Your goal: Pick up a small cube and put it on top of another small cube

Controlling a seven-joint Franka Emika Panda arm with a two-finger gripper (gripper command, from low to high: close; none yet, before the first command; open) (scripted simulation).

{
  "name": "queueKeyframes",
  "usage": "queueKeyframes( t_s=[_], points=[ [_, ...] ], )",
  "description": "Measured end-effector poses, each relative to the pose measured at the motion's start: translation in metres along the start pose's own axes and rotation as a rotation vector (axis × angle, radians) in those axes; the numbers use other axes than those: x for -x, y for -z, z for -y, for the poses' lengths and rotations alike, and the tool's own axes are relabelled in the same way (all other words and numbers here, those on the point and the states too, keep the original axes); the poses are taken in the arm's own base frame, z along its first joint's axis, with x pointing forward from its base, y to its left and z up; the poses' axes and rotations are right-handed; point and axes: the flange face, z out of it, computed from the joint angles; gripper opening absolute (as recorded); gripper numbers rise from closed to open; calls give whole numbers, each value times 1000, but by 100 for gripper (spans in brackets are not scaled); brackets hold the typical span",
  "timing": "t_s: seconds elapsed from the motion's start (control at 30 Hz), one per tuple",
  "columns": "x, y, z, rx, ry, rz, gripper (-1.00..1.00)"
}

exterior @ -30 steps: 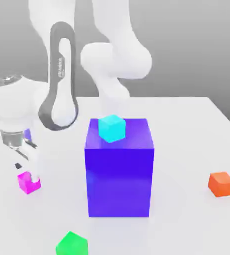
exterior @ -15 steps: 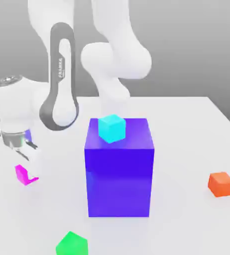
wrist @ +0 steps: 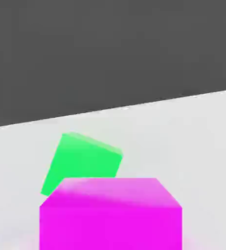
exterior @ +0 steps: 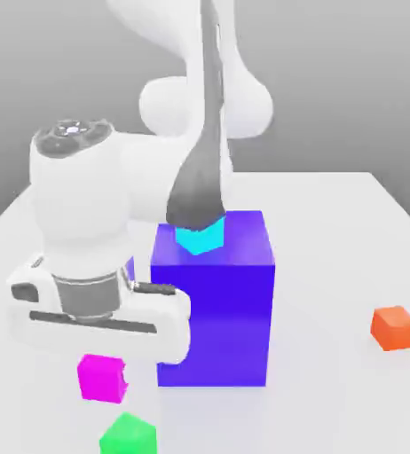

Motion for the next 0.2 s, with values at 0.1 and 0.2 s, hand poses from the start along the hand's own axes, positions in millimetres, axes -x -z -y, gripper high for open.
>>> queueKeyframes(
  t_s=[0.1, 0.2],
  points=[
    [1, -26, 2, 0, 5, 0, 100],
    [1, -26, 2, 0, 5, 0, 100]
  ],
)
